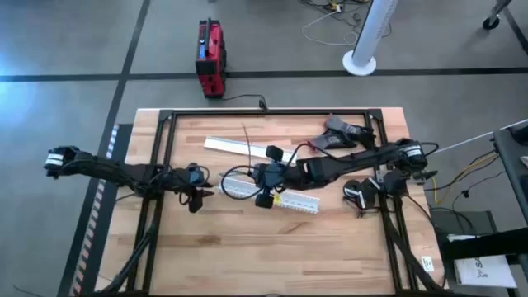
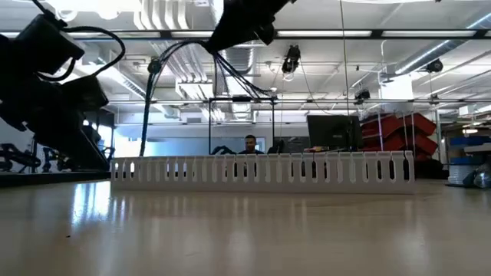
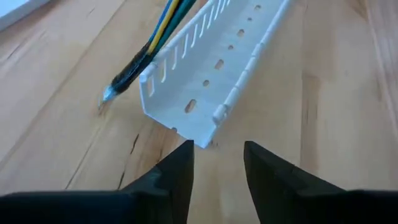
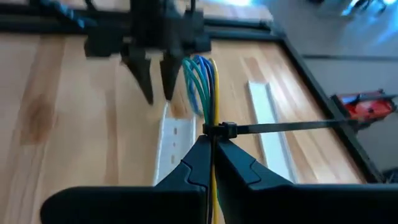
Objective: Ziptie cables
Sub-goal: Put the cable wires with a zip tie into the white cable duct
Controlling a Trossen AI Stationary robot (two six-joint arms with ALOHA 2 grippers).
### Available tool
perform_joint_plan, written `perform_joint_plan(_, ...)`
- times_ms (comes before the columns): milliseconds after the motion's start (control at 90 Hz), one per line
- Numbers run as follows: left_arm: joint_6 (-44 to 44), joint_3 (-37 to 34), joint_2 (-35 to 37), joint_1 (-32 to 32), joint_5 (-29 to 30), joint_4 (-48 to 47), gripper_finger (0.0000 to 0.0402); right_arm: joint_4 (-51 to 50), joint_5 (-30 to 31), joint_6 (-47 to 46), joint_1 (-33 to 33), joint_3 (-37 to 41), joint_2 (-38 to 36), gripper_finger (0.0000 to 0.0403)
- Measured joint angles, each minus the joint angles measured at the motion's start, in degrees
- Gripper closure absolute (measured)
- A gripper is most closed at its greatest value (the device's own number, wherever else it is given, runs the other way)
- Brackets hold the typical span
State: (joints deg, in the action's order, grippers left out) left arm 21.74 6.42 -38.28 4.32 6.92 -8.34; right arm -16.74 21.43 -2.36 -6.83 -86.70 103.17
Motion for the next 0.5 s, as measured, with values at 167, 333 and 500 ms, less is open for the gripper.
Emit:
perform_joint_plan(167, 0.0, 0.0, 0.0, 0.0, 0.0, 0.0, 0.0272, 2.1, -5.8, -0.1, 1.5, 0.0, 0.2, 0.0403)
perform_joint_plan(333, 0.0, 0.0, 0.0, 0.0, 0.0, 0.3, 0.0271, 2.3, -6.0, 0.2, 1.6, 0.0, 1.0, 0.0403)
perform_joint_plan(500, 0.0, 0.0, -0.1, 0.0, 0.0, 0.3, 0.0271, 2.5, -8.6, 0.2, 2.4, 0.0, 3.3, 0.0403)
